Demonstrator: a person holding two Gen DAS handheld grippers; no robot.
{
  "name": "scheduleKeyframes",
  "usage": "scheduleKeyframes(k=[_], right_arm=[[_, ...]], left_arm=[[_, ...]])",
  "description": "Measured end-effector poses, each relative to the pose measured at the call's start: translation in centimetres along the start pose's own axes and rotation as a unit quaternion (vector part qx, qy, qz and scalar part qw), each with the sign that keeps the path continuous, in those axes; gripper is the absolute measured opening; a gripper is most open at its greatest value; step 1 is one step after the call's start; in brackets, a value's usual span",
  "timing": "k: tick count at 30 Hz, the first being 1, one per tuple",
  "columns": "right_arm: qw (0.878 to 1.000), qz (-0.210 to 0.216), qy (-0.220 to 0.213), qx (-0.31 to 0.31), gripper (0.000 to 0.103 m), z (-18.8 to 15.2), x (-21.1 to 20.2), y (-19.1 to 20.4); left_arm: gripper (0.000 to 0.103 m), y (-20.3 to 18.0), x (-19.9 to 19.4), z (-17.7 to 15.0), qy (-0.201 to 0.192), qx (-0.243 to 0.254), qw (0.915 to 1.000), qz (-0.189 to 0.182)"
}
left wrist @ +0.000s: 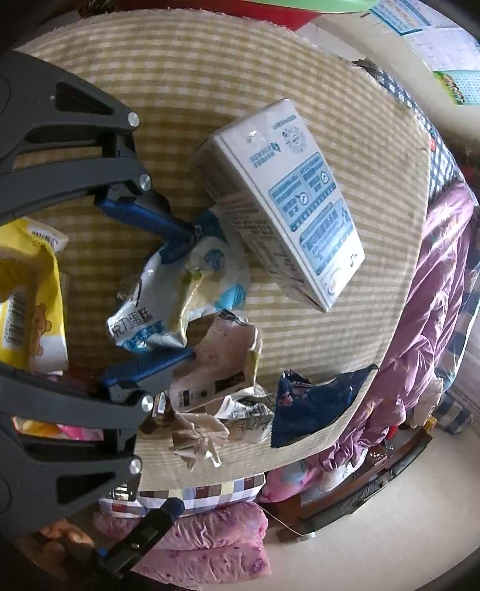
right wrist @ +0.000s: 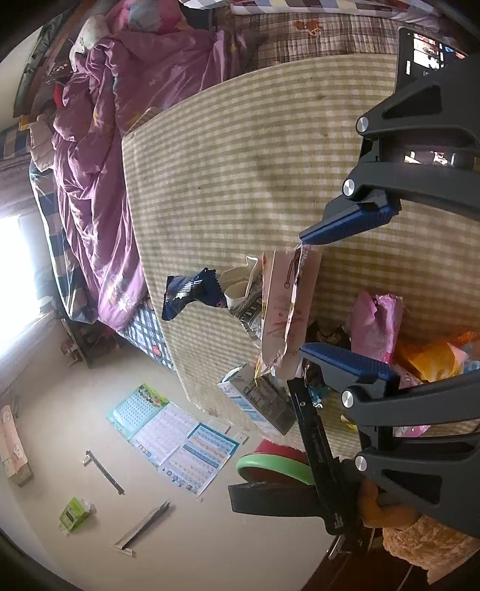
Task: Collect trash
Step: 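Return both grippers to the trash pile on the mat, then grasp the blue-white wrapper with the left gripper while the right gripper grasps the dark blue wrapper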
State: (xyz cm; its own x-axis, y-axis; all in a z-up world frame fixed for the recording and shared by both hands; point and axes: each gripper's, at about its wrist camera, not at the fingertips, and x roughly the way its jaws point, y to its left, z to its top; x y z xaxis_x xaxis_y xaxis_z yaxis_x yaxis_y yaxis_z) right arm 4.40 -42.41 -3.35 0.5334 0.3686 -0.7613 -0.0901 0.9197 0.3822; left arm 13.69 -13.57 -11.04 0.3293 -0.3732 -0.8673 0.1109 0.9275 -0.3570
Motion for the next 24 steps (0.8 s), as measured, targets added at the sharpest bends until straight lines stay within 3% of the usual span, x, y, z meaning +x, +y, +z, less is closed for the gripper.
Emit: scheduleKeyframes(k=[3,7,9,15,18,24], right_arm=[[1.000,0.004,0.003,-0.003,0.055,0.2,0.4,0.2],[1.000,0.011,0.007,-0.013,0.055,0.6,0.9,0.5],[1.000,0.014,0.008,-0.018,0.055,0.9,1.1,0.9],[0.999,0.021,0.012,-0.028,0.055,1.5,1.9,1.5],[0.999,0.024,0.016,-0.028,0.055,1.6,2.4,1.7],[0.999,0.028,0.021,-0.031,0.055,1.8,3.1,2.2]], left_arm=[[0.045,-0.2,-0.5,-0.4,-0.006,0.000,0.9999,-0.008],[0.025,0.0,-2.0,-0.9,-0.023,-0.003,0.9996,-0.013],[0.022,0.3,-2.8,-1.1,-0.031,-0.004,0.9995,-0.007],[0.022,2.1,-5.7,-2.4,-0.056,-0.020,0.9983,-0.002],[0.022,3.4,-5.8,-3.4,-0.048,-0.030,0.9983,0.012],[0.042,5.3,-5.8,-5.0,-0.046,-0.061,0.9968,0.022]])
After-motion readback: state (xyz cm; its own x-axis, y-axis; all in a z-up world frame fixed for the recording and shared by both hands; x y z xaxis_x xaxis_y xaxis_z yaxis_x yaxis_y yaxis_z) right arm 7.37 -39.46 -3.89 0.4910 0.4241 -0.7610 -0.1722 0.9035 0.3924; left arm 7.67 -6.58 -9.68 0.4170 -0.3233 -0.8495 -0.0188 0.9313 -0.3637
